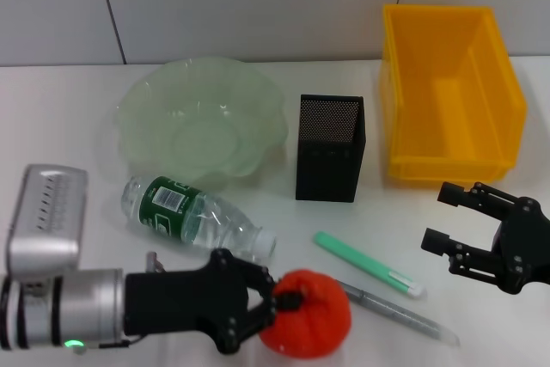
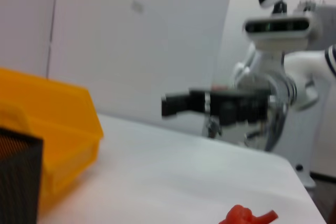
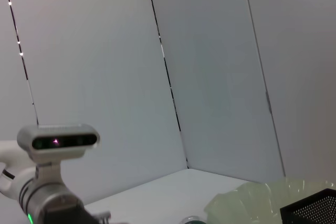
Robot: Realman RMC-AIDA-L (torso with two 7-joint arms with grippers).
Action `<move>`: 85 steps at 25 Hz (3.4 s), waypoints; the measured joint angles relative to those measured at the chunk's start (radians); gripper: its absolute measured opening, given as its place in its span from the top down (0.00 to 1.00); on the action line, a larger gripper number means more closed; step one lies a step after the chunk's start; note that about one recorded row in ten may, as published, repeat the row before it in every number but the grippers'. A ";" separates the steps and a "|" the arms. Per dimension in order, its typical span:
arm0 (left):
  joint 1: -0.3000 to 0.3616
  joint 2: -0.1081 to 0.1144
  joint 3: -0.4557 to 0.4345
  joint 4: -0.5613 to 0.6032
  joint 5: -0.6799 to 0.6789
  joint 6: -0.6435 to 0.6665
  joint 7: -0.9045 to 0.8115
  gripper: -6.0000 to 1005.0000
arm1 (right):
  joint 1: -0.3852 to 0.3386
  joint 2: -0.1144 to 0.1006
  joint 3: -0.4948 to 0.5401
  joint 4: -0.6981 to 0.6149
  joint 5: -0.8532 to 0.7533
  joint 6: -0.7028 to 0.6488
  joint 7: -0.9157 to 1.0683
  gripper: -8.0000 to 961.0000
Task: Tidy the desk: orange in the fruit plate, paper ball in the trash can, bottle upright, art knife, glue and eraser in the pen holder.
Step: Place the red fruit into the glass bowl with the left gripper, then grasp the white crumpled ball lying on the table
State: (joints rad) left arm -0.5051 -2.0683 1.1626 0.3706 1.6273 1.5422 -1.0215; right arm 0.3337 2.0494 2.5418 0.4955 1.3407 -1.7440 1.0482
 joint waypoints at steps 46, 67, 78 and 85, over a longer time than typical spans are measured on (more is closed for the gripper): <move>-0.128 -0.004 -0.443 0.037 -0.062 -0.393 -0.006 0.44 | 0.020 0.003 -0.008 0.004 -0.008 -0.002 0.022 0.21; 0.374 0.020 -0.137 0.523 0.066 -0.039 -0.128 0.19 | 0.003 0.004 -0.009 0.036 -0.012 0.001 0.051 0.21; 0.352 0.006 -0.172 0.492 0.177 -0.082 -0.156 0.19 | -0.002 0.005 -0.009 0.036 -0.014 0.001 0.051 0.21; 0.338 0.006 -0.173 0.477 0.211 -0.115 -0.156 0.19 | -0.002 0.005 -0.011 0.035 -0.014 0.001 0.048 0.22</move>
State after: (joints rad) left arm -0.1668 -2.0627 0.9893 0.8477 1.8379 1.4276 -1.1776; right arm 0.3313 2.0540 2.5312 0.5307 1.3268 -1.7429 1.0966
